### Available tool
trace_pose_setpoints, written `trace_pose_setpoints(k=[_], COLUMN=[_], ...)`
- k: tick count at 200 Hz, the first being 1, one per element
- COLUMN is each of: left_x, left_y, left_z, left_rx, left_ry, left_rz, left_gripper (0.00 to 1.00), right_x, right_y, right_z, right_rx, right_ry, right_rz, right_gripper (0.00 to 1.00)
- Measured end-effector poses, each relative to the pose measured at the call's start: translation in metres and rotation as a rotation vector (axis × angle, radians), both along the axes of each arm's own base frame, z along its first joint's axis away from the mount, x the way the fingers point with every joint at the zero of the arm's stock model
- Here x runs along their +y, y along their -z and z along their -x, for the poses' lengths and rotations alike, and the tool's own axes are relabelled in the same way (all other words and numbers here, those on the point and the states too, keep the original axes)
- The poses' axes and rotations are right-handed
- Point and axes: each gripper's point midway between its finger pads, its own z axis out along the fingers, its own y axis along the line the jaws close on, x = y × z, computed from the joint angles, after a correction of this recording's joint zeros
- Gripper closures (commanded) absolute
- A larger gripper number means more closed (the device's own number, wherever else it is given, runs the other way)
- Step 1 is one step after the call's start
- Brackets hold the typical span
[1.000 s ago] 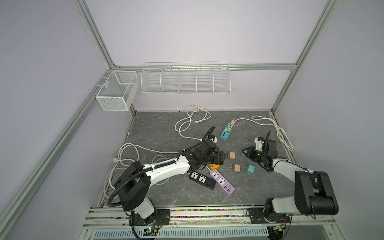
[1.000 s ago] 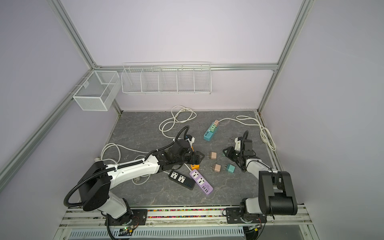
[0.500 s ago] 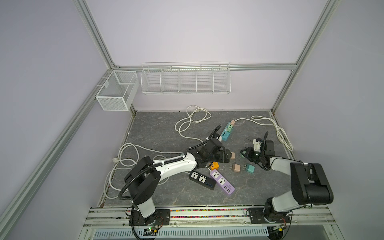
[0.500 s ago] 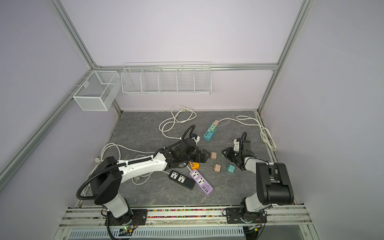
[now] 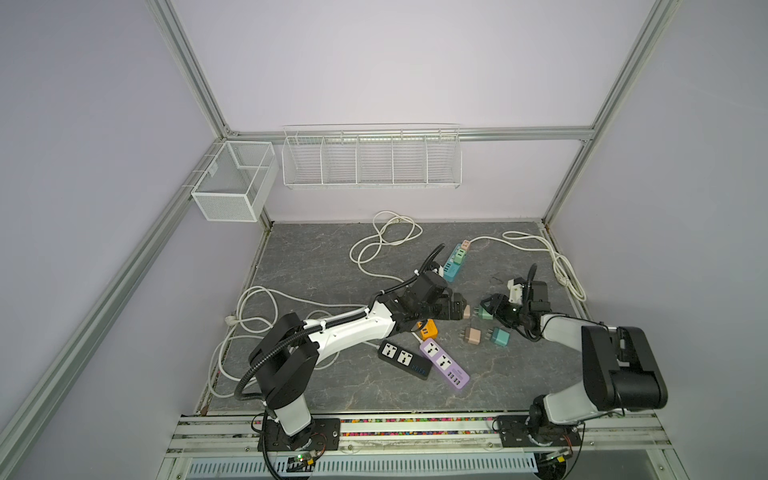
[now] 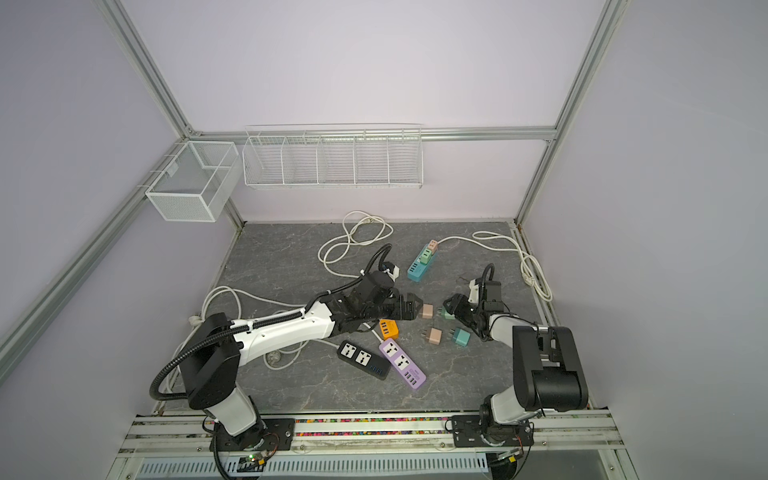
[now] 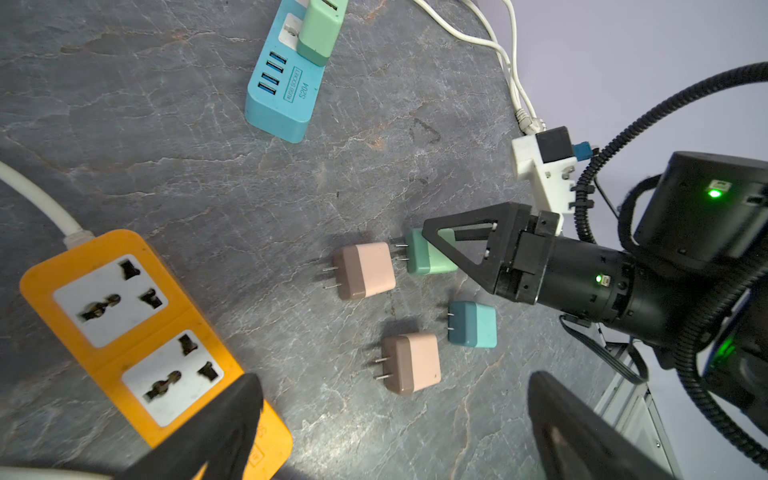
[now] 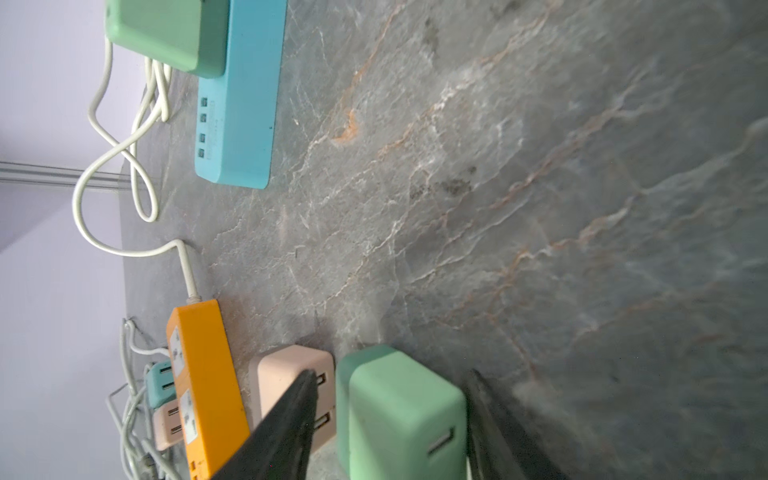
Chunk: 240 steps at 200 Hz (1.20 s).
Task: Pull the plug off the socket
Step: 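Lower the mint plug with the right gripper while the left releases the strip, then open the right gripper to release the mint plug on the table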
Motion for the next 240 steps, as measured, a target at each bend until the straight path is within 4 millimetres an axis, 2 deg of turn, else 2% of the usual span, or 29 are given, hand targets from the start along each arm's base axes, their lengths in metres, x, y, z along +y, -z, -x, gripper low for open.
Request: trace_pose_setpoints(k=[44, 75, 107, 137, 164, 182, 240], left_x=[0.005, 0.004, 0.008, 0.017, 0.034, 0.047, 0.067], left_y=[-0.011, -0.024, -0.039, -0.053, -0.063, -0.065, -0.058], left_z=[0.002, 0.001, 0.001, -0.003, -0.012, -0.019, -0.028], left_rx=[-0.003, -0.017, -0.043, -0.070, -0.085, -0.090, -0.109], left_ry=[-0.004, 0.003, 0.012, 0.007, -0.020, -0.038, -0.032], left_rz=[-0.001, 0.002, 0.011, 0.021, 0.042, 0.045, 0.021], left_gripper=[0.01, 0.00, 0.00, 0.00, 0.00, 0.00, 0.01], right_x=[-0.011, -0.017, -0.011, 0.004, 0.018, 0.027, 0.089], right_y=[-0.009, -0.013, -0.034, -0.066, -0.084, -0.083, -0.060], right_z=[0.000, 0.004, 0.002, -0.009, -0.017, -0.023, -0.047], right_rx=[-0.012, -0.006, -0.025, -0.081, -0.108, -0.091, -0.021], right_ry=[0.027, 0.040, 0.017, -0.024, -0.048, -0.054, -0.127], right_rz=[0.064, 0.115, 0.179, 0.249, 0.274, 0.288, 0.357], right_gripper=[0.19, 0.13, 0.09, 0.07, 0.07, 0.07, 0.06])
